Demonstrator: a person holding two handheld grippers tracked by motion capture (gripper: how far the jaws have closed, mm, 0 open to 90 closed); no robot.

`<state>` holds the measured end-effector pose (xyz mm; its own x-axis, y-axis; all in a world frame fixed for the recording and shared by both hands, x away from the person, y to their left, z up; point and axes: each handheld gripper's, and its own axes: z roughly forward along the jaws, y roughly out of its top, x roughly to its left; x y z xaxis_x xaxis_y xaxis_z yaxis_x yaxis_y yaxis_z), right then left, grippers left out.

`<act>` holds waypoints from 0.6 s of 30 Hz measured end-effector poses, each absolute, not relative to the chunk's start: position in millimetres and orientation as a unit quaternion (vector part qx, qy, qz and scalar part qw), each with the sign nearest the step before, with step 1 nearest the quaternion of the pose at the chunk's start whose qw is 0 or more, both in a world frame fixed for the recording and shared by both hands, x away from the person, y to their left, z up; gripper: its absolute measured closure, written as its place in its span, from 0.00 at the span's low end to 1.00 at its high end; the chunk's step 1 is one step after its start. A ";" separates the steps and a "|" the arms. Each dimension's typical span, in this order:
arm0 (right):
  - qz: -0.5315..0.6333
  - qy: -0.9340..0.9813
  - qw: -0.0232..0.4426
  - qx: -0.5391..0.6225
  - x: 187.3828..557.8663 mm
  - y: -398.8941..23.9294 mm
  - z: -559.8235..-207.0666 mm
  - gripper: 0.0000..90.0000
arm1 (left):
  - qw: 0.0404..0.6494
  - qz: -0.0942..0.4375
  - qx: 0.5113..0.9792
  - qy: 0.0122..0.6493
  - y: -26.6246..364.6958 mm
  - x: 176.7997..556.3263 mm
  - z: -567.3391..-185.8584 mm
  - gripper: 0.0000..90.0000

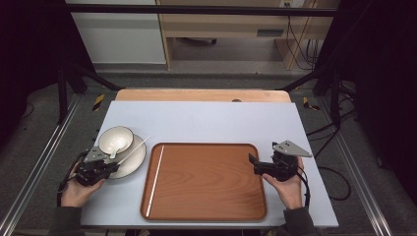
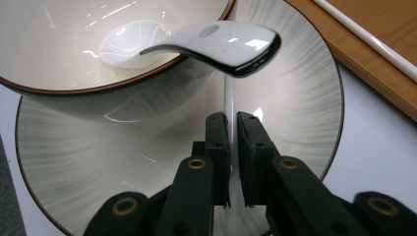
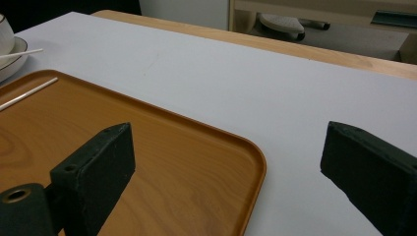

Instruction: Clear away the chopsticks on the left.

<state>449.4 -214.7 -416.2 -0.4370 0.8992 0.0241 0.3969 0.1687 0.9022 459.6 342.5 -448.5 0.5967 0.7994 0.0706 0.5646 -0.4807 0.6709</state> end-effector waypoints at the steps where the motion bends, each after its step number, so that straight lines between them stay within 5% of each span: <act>1: 0.457 0.714 0.274 0.454 449.5 -214.7 -416.4 0.07 | 0.309 0.192 0.838 0.406 342.0 458.9 -448.2 0.93; 18: 0.457 0.710 0.278 0.458 448.6 -217.1 -415.1 0.06 | 0.349 0.210 0.806 0.429 316.0 438.4 -430.4 0.93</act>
